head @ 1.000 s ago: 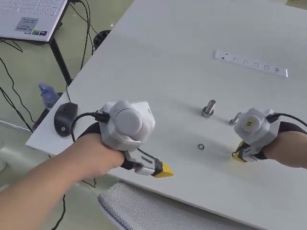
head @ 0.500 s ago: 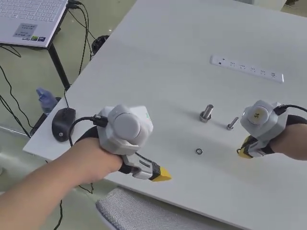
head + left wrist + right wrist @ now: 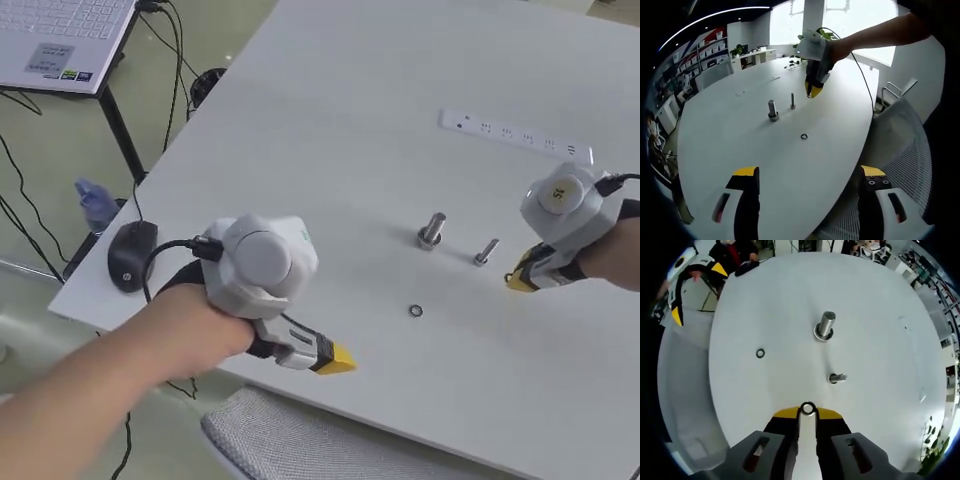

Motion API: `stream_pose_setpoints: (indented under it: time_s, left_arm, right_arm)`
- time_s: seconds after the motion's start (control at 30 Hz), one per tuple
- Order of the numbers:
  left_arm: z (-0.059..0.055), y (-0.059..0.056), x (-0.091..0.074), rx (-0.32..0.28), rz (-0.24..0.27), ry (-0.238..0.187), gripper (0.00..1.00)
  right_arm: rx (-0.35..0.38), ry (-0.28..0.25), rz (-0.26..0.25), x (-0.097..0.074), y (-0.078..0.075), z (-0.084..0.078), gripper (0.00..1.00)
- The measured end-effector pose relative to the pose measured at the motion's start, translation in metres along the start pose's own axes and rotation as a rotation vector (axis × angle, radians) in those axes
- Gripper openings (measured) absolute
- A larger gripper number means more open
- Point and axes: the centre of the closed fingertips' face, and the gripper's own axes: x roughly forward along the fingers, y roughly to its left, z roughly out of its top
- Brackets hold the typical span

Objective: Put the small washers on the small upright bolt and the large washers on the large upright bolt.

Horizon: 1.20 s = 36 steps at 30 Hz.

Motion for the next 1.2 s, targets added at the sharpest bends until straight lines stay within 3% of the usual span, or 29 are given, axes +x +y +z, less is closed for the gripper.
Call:
stream_pose_setpoints:
  time_s: [0.3,0.4,0.63,0.9,1.2]
  left_arm:
    - [0.0,0.004,0.002,-0.009,0.007,-0.008,0.83]
    - [0.003,0.004,0.002,-0.025,0.005,-0.028,0.86]
    - [0.003,0.005,0.003,-0.033,0.007,-0.028,0.9]
    - [0.005,0.008,0.003,-0.049,0.018,-0.037,0.99]
    - [0.001,0.006,0.004,-0.055,0.004,-0.024,0.99]
  right_arm:
    - [0.004,-0.022,-0.024,-0.007,-0.022,0.014,0.12]
    - [0.008,-0.034,-0.031,-0.009,-0.029,0.019,0.12]
    - [-0.003,-0.039,-0.05,-0.004,-0.041,0.029,0.12]
    - [-0.017,-0.032,-0.042,0.002,-0.042,0.034,0.12]
    - [-0.018,-0.019,-0.033,0.008,-0.041,0.032,0.12]
